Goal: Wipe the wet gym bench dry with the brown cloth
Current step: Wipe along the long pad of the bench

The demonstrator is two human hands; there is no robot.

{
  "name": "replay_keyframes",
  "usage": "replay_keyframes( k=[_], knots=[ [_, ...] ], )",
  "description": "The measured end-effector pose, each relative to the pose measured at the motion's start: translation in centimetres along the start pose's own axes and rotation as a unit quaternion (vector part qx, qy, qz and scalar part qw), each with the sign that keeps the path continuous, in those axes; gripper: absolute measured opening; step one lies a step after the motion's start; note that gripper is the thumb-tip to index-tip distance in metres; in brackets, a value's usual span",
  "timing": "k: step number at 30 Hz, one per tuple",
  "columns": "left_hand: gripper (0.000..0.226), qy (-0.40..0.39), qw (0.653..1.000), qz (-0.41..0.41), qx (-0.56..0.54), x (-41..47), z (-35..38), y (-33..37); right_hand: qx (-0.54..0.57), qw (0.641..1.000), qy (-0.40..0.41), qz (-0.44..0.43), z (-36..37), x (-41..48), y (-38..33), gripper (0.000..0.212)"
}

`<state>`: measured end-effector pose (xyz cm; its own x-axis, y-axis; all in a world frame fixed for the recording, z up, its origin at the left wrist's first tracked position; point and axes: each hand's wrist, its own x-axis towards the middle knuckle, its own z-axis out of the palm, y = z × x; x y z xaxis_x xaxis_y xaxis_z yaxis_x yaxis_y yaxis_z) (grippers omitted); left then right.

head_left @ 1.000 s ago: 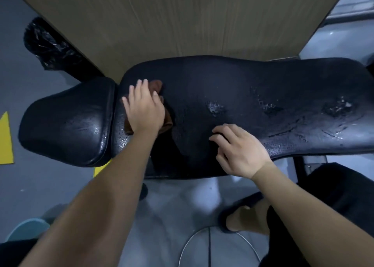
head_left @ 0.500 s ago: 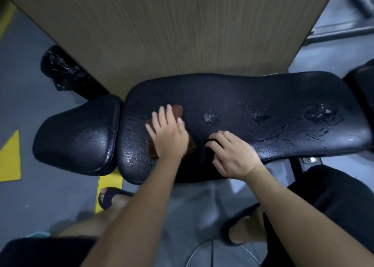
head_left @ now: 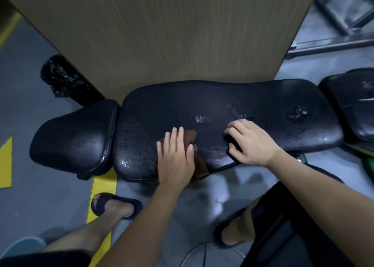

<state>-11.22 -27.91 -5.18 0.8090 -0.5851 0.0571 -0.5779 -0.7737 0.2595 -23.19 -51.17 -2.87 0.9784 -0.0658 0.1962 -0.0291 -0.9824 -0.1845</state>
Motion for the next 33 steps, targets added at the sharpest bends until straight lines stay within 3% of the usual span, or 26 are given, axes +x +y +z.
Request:
replay_keyframes(
  k=[9,15,18,26,33],
  knots=[
    [0.060,0.036,0.997,-0.062,-0.004,12.9,1.2,-0.8,0.040,0.999,0.009,0.021,2.3,-0.3,2.0,0.042],
    [0.057,-0.072,0.995,0.069,-0.012,26.0,0.7,-1.9,0.033,0.999,0.006,0.009,2.7,-0.2,2.5,0.046],
    [0.055,-0.090,0.994,0.065,-0.005,27.7,0.8,-1.3,0.025,1.000,0.007,0.005,2.6,-0.3,2.5,0.048],
    [0.063,-0.105,0.981,0.127,-0.101,16.3,-0.9,2.3,0.036,0.999,-0.008,0.028,1.6,-0.3,1.9,0.047],
    [0.059,-0.052,0.977,0.072,-0.193,2.5,-1.0,2.4,0.047,0.997,-0.017,0.059,1.2,-0.5,1.1,0.040]
  ],
)
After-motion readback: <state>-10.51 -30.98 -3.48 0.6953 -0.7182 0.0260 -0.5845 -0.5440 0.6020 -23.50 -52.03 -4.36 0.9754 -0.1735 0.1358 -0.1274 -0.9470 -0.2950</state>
